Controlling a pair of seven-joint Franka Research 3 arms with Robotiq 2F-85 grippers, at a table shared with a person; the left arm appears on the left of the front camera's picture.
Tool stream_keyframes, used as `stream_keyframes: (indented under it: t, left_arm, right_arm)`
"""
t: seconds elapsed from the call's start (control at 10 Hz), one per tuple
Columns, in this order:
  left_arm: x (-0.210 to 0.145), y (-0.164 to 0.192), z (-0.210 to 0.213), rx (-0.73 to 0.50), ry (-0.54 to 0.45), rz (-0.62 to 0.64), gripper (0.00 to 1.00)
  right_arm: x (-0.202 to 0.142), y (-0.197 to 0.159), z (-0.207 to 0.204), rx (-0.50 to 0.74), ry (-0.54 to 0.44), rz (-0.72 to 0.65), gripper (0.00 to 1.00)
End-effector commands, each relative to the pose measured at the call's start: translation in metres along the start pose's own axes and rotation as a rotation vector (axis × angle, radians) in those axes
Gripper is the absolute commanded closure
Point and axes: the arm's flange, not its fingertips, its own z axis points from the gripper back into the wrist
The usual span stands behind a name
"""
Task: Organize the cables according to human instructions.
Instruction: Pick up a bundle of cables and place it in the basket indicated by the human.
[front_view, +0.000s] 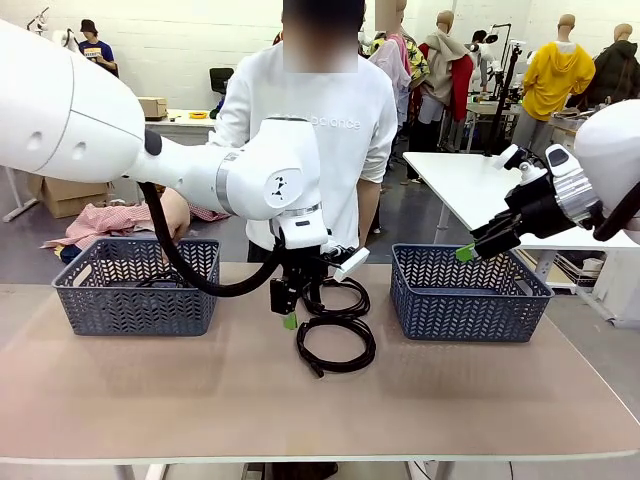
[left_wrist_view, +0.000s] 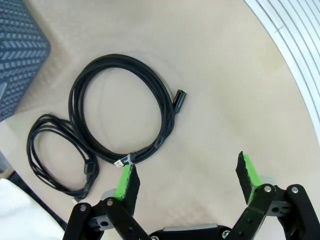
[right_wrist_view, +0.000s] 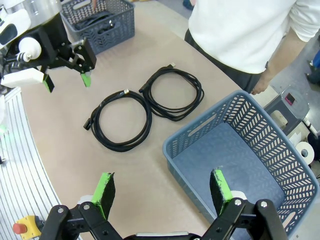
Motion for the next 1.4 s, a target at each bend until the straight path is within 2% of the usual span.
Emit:
stream_keyframes:
  t: [0.0,0.3,0.4,0.9,1.3]
  left_arm:
    - [0.000,-0.004,0.001,-0.002,-0.017,0.013,0.00]
    - [0.000,0.000,0.000,0.000,-0.001,0.000,0.00]
    - [0.000,0.001,-0.005,0.018,0.012,-0.055,0.00]
    - [-0.006,0.003,-0.040,-0.005,0.073,-0.208,0.00]
    - [-0.010,0.016,-0.077,-0.044,0.084,-0.234,0.00]
  right_arm:
    - [-0.001,-0.003,-0.002,0.010,-0.029,0.015,0.00]
    - [-0.001,-0.003,-0.002,0.010,-0.029,0.015,0.00]
    - [-0.001,-0.003,-0.002,0.010,-0.029,0.015,0.00]
    - [-0.001,-0.003,-0.002,0.010,-0.029,0.015,0.00]
    - [-0.001,-0.003,-0.002,0.010,-0.029,0.015,0.00]
